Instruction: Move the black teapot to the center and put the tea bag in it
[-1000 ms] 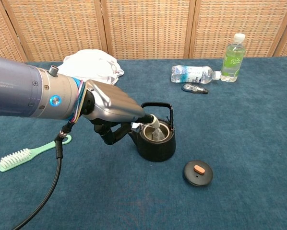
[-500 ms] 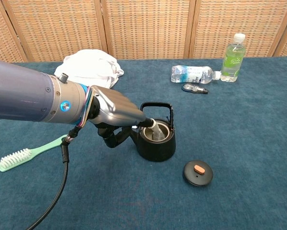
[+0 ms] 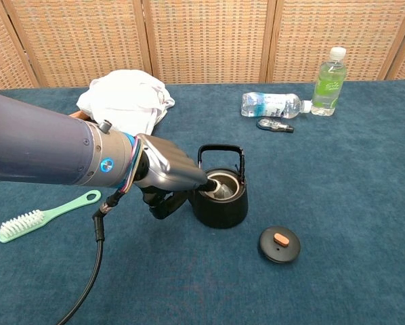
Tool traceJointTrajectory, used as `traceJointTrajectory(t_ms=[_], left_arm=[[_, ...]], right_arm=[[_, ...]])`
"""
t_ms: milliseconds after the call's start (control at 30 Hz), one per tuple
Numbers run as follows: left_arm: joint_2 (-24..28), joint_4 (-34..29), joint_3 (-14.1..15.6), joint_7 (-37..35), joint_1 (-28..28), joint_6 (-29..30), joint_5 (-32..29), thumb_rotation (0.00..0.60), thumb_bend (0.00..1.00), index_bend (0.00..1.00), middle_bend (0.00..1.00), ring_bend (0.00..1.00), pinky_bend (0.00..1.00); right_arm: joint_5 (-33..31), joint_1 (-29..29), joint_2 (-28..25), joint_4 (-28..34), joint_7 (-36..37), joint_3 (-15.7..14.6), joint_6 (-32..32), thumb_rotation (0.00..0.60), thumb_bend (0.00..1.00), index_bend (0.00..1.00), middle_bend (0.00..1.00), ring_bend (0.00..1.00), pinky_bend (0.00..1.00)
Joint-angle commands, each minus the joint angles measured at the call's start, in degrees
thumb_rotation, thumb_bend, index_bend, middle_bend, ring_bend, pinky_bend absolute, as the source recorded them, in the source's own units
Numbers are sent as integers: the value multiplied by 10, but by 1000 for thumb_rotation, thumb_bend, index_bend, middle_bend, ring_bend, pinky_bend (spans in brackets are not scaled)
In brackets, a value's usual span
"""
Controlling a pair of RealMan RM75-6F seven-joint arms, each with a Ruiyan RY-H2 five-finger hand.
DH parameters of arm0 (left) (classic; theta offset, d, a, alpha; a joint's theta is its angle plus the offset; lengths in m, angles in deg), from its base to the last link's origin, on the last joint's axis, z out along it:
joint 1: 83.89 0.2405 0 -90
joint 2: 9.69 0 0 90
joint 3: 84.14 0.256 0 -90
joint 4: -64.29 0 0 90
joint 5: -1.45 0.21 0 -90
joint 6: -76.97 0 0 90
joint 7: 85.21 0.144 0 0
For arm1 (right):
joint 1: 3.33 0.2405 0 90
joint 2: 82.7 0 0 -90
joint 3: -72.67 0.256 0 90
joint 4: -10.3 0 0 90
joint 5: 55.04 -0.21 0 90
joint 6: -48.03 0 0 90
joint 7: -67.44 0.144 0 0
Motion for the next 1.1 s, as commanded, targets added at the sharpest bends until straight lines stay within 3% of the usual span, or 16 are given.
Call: traceJointTrajectory(t_ms=[33, 667, 867, 1100], left_arm=[[2, -4, 0, -1, -1, -1, 1, 600, 1000, 0, 774, 756, 740], [86, -81, -6, -79, 68, 40, 136, 600, 1000, 0, 742, 736, 740], [141, -119, -5, -139, 132, 96, 220, 600, 1000, 0, 702, 702, 733], [204, -147, 22, -218, 236, 169, 353, 600, 1000, 0, 624, 643, 722]], right_arm=[[0, -1, 0, 1, 0, 0, 1, 600, 577, 270, 231, 131, 208], [5, 1, 0, 6, -4, 1, 4, 600, 578, 270, 231, 131, 208], [6, 0, -3, 9, -6, 1, 6, 600, 578, 270, 231, 131, 208], [8, 1, -4, 9, -2, 0, 4, 600, 578, 270, 231, 131, 208]])
